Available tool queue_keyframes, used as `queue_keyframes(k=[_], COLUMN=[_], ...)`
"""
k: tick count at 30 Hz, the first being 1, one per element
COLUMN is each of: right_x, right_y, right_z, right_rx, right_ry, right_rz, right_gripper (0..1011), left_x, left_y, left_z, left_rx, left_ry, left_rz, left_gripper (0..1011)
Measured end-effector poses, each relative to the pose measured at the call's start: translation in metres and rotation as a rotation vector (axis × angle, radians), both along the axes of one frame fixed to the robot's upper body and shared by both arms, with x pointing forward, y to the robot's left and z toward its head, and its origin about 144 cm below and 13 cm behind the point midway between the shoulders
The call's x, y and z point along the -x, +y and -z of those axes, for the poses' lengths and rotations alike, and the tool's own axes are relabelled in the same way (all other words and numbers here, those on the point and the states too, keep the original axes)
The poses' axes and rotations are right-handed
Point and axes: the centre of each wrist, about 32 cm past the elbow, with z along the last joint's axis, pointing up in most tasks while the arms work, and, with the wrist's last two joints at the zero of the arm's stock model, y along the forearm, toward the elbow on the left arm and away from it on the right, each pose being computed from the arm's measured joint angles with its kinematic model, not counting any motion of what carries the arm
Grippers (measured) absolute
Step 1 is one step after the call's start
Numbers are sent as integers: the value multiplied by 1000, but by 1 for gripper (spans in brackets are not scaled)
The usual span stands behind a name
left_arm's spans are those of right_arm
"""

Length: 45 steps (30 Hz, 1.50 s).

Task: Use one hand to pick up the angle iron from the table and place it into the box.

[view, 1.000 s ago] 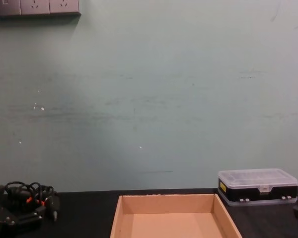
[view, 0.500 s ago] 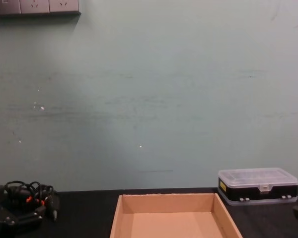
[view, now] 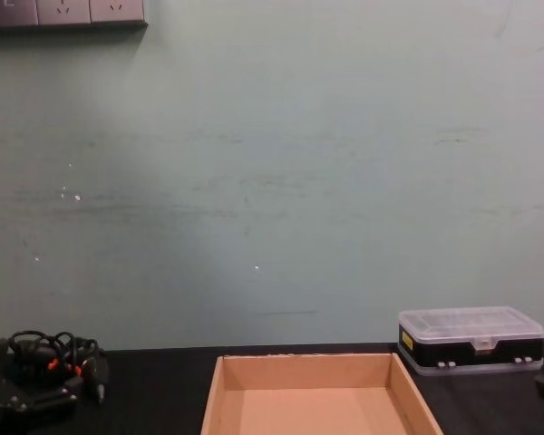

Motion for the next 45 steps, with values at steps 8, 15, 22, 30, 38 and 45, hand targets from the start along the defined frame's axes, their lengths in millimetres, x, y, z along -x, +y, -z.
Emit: queue_keyframes(k=[8,15,22,30,38,45], right_x=[19,39,55,72,80,78], right_y=[1,-6,-24,-34,-29,-21], right_z=[-14,-31,-55,-87,-99,-95], right_rx=[-47,-69,-69,-35,43,111], right_ry=[-5,65,220,424,530,604], right_rz=[-51,-120,-224,-310,-360,-389], right_gripper=[1004,1004,1004,1004,1004,1004], left_x=[0,0,0,0,0,0], left_y=[0,0,0,0,0,0], left_z=[0,0,0,0,0,0], left_rx=[0,0,0,0,0,0], left_ry=[0,0,0,0,0,0], left_rz=[0,0,0,0,0,0], left_gripper=[1011,1011,1011,1011,1011,1011])
